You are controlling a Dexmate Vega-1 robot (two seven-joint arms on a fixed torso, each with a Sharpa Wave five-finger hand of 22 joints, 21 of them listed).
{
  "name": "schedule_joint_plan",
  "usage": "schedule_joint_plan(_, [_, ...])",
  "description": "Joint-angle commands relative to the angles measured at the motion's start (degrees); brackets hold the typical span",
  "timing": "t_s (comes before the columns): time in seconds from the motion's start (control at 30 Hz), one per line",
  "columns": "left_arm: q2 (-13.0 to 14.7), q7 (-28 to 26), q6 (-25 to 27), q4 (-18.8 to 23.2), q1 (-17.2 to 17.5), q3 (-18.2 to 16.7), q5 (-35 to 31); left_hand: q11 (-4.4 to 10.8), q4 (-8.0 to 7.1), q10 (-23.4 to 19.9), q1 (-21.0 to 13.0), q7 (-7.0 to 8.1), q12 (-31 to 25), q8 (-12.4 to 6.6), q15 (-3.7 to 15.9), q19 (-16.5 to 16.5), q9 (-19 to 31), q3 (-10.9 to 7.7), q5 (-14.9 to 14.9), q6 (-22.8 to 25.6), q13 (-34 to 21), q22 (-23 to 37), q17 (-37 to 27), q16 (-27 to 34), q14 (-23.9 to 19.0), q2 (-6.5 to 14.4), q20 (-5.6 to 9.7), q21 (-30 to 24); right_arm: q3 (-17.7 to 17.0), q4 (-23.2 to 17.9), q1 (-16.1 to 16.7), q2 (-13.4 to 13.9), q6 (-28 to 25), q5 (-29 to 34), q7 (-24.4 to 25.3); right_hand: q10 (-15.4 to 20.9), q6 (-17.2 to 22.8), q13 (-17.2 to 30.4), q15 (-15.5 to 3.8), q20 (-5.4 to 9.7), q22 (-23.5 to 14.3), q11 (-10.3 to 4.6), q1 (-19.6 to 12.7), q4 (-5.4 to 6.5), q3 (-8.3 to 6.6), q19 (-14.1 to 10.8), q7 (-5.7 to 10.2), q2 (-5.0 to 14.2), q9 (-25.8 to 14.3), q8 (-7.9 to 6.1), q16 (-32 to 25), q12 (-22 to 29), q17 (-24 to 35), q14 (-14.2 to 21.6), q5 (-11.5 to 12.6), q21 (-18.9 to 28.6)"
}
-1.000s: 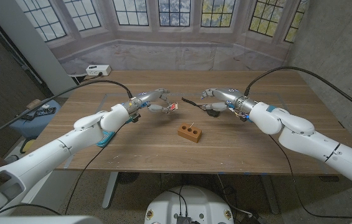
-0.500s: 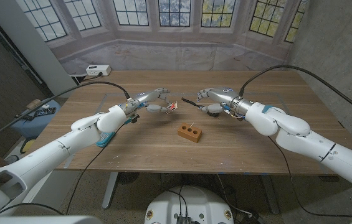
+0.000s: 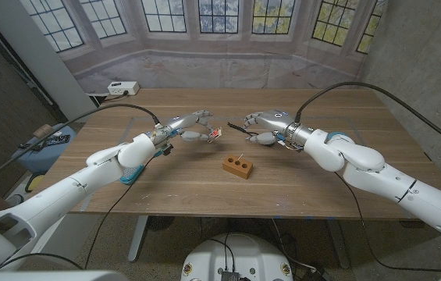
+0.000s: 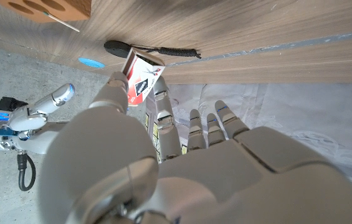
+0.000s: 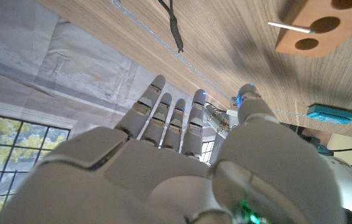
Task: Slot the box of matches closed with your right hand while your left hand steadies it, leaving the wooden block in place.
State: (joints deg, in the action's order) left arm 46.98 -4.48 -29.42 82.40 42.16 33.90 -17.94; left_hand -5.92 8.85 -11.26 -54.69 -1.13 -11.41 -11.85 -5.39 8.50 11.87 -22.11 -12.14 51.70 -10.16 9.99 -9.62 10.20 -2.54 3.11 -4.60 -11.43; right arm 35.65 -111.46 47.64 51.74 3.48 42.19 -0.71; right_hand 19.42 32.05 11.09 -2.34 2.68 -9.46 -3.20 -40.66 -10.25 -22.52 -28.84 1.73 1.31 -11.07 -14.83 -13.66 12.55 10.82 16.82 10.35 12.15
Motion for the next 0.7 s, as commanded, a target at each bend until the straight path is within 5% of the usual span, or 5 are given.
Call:
schedule_joint_plan(0.03, [0.2,2.7,-2.9,-1.9,0.0,-0.4,2.1,0.56,0.22,-0.2,-0.2,-0.04,-0.1,-0.34,0.21,-0.1,0.2,-0.04,0.2,0.4,0.0,0.2,0.0,0.0,0.0,0.4,0.47,-0.1,0.6,1.2,-0.3,-0.8,1.7,2.5,0.4,0.7,0.8,0.1,-3.92,0.55,-0.3,-0.04,-0.8,0.2,-0.11,-0.6,-0.28,-0.14,-0.3,-0.26,-0.1,0.5,0.1,0.6,-0.1,0.1])
schedule_joint_plan(0.7, [1.1,6.8,-4.6,-2.6,-0.5,-1.1,3.9,1.08,0.16,0.0,-0.3,0.0,0.1,-0.27,0.41,-0.5,0.2,-0.1,0.3,0.4,0.0,0.2,0.0,-0.2,0.5,0.7,0.79,0.1,2.5,5.9,-1.1,-2.7,5.3,7.2,7.8,3.6,4.7,0.1,-4.71,1.31,-0.4,-0.39,-3.1,0.3,0.26,-2.9,0.23,-0.4,-0.4,-0.86,-0.8,0.7,0.3,3.3,-0.1,0.3])
